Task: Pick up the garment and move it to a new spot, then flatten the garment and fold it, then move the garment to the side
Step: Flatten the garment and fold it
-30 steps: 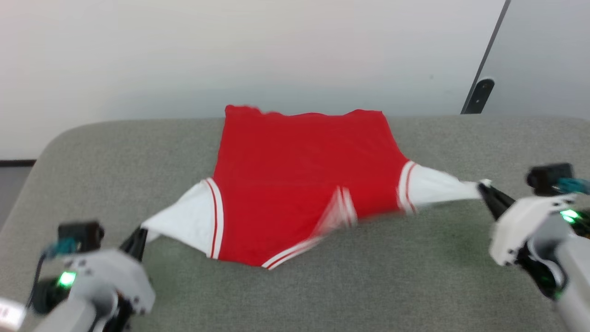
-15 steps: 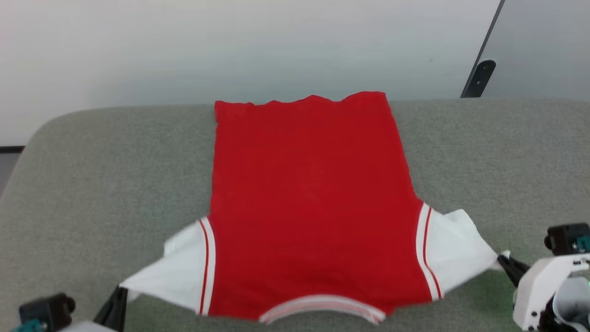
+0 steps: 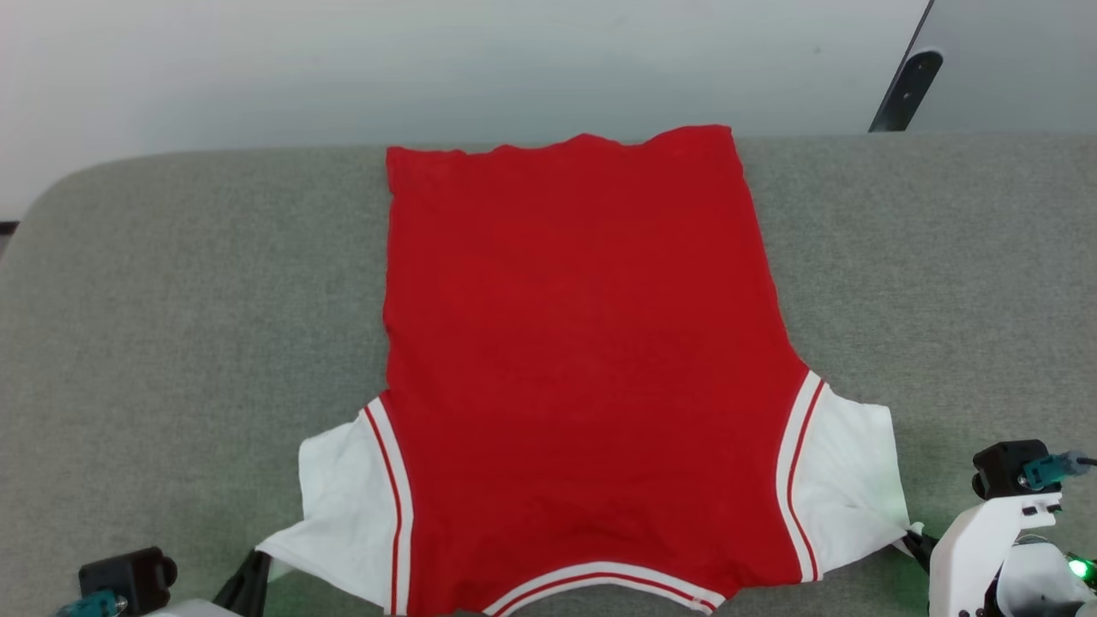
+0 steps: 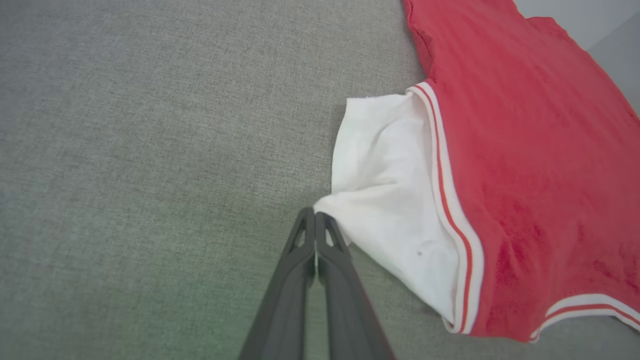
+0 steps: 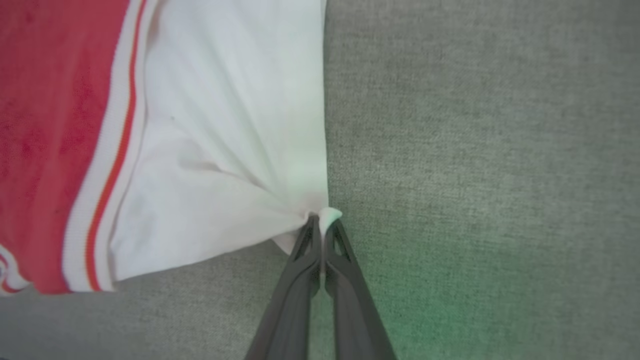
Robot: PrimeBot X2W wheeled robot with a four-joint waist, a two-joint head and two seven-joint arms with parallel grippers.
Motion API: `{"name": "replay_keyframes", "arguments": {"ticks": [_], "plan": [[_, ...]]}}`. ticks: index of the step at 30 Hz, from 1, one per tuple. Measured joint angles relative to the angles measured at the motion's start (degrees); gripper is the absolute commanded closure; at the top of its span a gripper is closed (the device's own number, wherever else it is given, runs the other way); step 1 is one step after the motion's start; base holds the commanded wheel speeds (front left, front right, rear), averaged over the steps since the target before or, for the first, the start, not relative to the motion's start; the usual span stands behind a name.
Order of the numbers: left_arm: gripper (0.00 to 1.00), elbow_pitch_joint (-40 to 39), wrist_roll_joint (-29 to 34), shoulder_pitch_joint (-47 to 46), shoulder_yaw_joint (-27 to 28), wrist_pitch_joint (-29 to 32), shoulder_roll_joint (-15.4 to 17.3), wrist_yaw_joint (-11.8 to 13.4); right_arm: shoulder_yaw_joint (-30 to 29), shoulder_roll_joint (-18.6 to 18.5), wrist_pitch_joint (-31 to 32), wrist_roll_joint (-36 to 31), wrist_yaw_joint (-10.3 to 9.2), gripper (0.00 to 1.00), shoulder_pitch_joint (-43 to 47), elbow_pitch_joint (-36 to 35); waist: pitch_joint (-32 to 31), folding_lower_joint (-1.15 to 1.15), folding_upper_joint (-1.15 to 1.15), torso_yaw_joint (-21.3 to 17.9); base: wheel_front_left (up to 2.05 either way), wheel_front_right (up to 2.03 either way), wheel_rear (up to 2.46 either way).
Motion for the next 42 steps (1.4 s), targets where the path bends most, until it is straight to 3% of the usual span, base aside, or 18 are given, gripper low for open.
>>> {"name": "replay_keyframes", "arguments": {"ticks": [8,9,10,15,21,24,28,34,38,42], "plan": [[1.00,2.74,0.09,-2.84,-0.73,0.35,-1.59,-1.05,-0.91,1.74,7.12,-4.43,0.11,1.00,-3.35,2.72,2.40,0.00,0.00,0.16,0.00,0.00,0.00],[1.00,2.96,0.15,-3.27,-0.97,0.51,-1.80,-1.26,-0.69,1.92,8.36,-5.73,0.19,0.07,-4.08,3.32,2.54,0.00,0.00,0.13,0.00,0.00,0.00],[1.00,3.15,0.31,-3.55,-1.18,0.60,-1.83,-1.40,-0.62,2.30,10.09,-6.02,0.18,0.00,-4.92,3.79,2.60,0.00,0.00,0.08,0.00,0.00,0.00],[1.00,3.19,0.69,-4.64,-1.18,0.19,-2.46,-1.38,-0.42,1.64,15.45,-5.50,0.03,0.00,-7.49,1.20,2.63,0.00,0.00,-0.16,0.00,0.00,0.00],[1.00,2.04,1.00,-4.61,-0.85,-1.29,-3.01,-1.37,-3.83,-0.01,20.02,0.38,0.01,0.00,-8.94,-10.71,2.15,0.00,0.00,0.19,0.00,0.00,0.00],[1.00,1.29,1.29,-4.64,-0.66,-2.07,-3.01,-1.37,-5.82,-0.18,14.43,0.78,0.00,0.00,-12.24,-16.86,2.07,0.00,0.00,0.55,0.00,0.00,0.00],[1.00,0.23,2.00,-5.21,-0.71,-2.76,-3.23,-1.38,-6.15,1.11,0.40,-0.82,0.00,0.00,-17.95,-19.49,2.57,0.00,0.00,1.19,0.00,0.00,0.00],[1.00,-1.25,3.71,-9.35,-2.08,-3.05,-4.79,-2.33,-3.45,-0.47,-17.56,-7.10,0.00,0.00,-28.45,-9.24,5.07,0.00,0.00,2.89,0.00,0.00,0.00],[1.00,-1.35,5.67,-14.47,-4.47,-2.48,-7.12,-4.02,-1.33,-3.20,-20.37,-8.42,0.00,0.00,-38.99,2.99,7.37,0.00,0.00,5.34,0.00,0.00,0.00],[1.00,-0.87,7.23,-19.06,-6.16,-2.56,-9.78,-5.56,2.16,-5.58,-17.64,-8.80,0.00,0.00,-50.71,15.04,10.58,0.00,0.00,7.88,0.00,0.00,0.00]]}}
